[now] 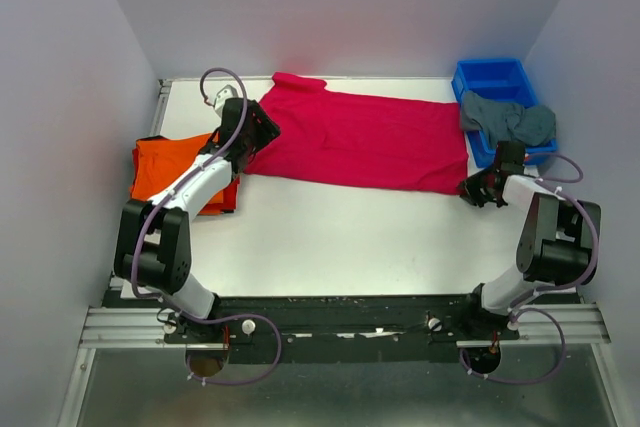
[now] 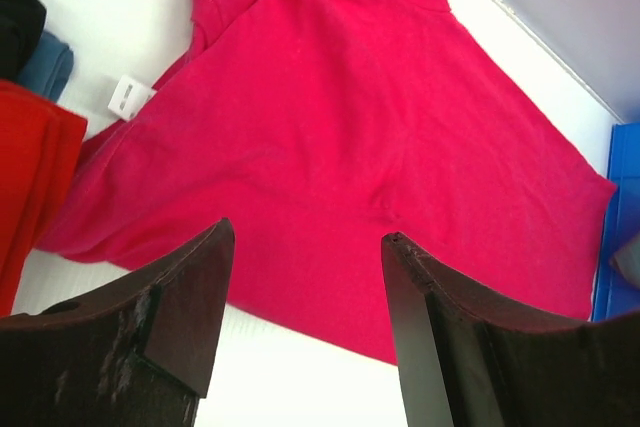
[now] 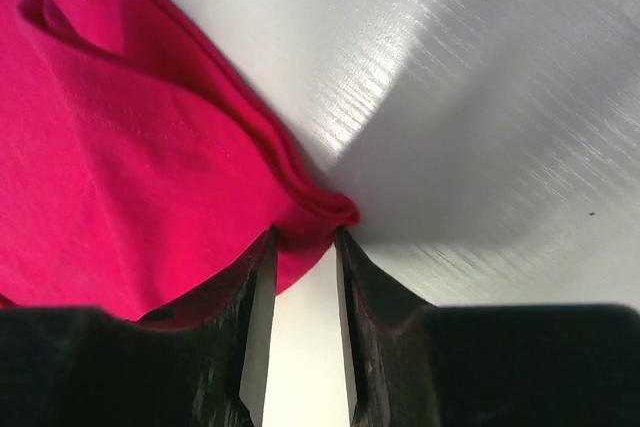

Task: Fold and stack the t-shirts
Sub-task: Fold the flattened tshirt in 1/3 of the way, then grap the side of the flattened tshirt furthest away from the robot with both arms

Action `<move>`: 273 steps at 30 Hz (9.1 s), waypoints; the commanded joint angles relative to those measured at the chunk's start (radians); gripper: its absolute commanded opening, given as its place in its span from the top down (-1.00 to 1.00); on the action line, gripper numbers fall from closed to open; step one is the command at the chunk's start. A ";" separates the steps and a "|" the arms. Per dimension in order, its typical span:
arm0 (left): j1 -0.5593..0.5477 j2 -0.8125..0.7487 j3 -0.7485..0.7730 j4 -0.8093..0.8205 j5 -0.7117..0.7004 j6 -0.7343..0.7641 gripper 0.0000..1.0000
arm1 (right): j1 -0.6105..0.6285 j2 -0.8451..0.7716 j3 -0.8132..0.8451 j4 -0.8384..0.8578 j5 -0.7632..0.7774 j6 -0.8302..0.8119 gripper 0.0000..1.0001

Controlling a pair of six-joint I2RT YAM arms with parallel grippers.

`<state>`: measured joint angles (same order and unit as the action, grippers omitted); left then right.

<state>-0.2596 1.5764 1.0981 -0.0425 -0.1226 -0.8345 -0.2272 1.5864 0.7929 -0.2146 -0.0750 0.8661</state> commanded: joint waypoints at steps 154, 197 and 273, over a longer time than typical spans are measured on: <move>-0.144 -0.648 -0.142 -0.577 -0.362 -0.198 1.00 | -0.175 -0.686 0.203 -0.534 0.035 -0.099 0.99; -0.147 -0.733 -0.258 -0.416 -0.267 0.159 -0.98 | -0.133 -0.706 -0.015 -0.210 -0.255 -0.302 -0.59; 0.207 0.715 0.704 -0.080 0.311 0.245 1.00 | 0.112 0.093 0.400 -0.192 0.070 -0.406 -0.28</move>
<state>-0.0822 2.2993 1.7691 -0.1738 0.1444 -0.5632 -0.1398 1.6127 1.1145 -0.3286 -0.0765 0.4820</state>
